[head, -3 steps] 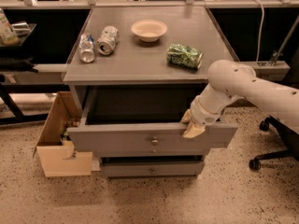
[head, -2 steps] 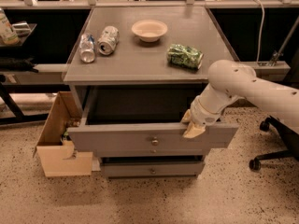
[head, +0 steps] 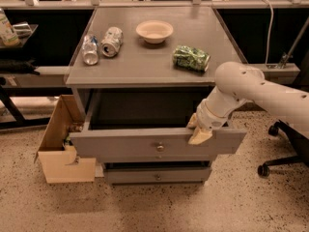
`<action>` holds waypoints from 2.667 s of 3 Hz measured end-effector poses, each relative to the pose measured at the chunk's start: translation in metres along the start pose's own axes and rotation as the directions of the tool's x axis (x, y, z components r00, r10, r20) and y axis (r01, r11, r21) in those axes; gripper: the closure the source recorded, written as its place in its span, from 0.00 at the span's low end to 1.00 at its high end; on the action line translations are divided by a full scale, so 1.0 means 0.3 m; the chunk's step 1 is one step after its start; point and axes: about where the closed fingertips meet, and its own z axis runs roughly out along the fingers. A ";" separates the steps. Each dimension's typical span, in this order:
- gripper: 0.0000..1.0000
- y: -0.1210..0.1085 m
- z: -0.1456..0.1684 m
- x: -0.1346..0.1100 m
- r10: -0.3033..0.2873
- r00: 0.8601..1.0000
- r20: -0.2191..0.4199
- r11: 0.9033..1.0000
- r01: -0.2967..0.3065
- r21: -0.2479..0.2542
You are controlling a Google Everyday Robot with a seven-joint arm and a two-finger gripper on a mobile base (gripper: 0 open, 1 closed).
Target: Open top drawer
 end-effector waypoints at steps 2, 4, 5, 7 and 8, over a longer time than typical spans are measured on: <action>0.00 0.000 0.000 0.000 0.000 1.000 0.000 1.000 0.000 0.000; 0.00 0.077 0.023 -0.042 -0.058 0.998 -0.006 0.998 0.057 -0.027; 0.15 0.190 0.041 -0.109 -0.141 0.990 -0.001 0.989 0.140 -0.055; 0.69 0.251 0.020 -0.158 -0.191 0.982 0.009 0.980 0.191 -0.062; 0.92 0.247 0.014 -0.158 -0.191 0.982 0.009 0.980 0.191 -0.062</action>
Offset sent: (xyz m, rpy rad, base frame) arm 0.0000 0.0000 0.0000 0.0000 0.0001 0.0000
